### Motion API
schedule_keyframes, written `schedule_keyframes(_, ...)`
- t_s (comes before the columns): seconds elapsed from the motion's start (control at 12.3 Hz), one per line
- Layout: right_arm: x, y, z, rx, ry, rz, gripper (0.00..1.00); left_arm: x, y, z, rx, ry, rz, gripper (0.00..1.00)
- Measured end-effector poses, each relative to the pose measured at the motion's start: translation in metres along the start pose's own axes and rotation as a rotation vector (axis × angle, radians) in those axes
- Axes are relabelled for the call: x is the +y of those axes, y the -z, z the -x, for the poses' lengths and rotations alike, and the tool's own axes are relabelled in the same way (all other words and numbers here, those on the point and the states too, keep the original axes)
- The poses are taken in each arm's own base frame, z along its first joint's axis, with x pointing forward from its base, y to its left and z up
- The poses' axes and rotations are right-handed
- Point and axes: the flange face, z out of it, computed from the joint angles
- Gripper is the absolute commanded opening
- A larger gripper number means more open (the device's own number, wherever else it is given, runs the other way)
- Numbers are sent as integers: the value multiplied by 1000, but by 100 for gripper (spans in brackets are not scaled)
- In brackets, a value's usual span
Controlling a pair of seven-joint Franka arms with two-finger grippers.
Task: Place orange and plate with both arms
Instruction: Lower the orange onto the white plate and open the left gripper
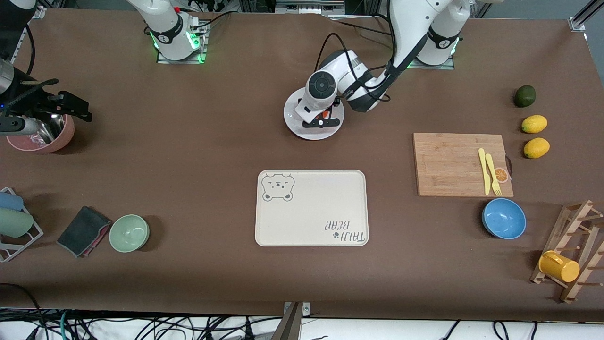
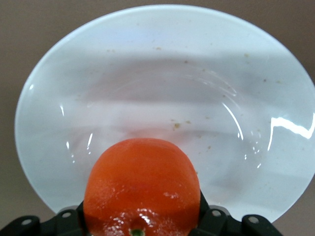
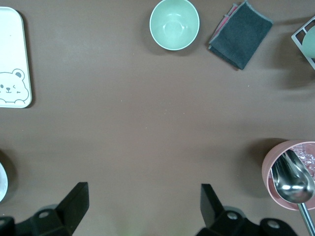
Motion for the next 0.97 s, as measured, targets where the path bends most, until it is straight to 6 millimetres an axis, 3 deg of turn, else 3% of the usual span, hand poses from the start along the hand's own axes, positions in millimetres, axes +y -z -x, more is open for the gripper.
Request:
schedule_keyframes(0.08, 0, 0, 0, 0, 0, 0, 100, 2, 1, -3, 0, 3, 6, 96)
schedule_keyframes(0.16, 0, 0, 0, 0, 0, 0, 100, 3, 3, -5, 2, 4, 10, 100)
schedule_keyframes(0.49, 0, 0, 0, 0, 0, 0, 100, -1, 1, -13, 11, 5, -2, 100)
schedule_keyframes(0.65, 0, 0, 0, 0, 0, 0, 100, -6, 10, -21, 1, 20, -26, 100)
schedule_keyframes(0.73, 0, 0, 0, -1, 0, 0, 100, -10, 28, -32, -13, 39, -54, 100)
schedule_keyframes(0.97, 0, 0, 0, -1, 0, 0, 100, -37, 125, -79, -21, 127, -84, 100)
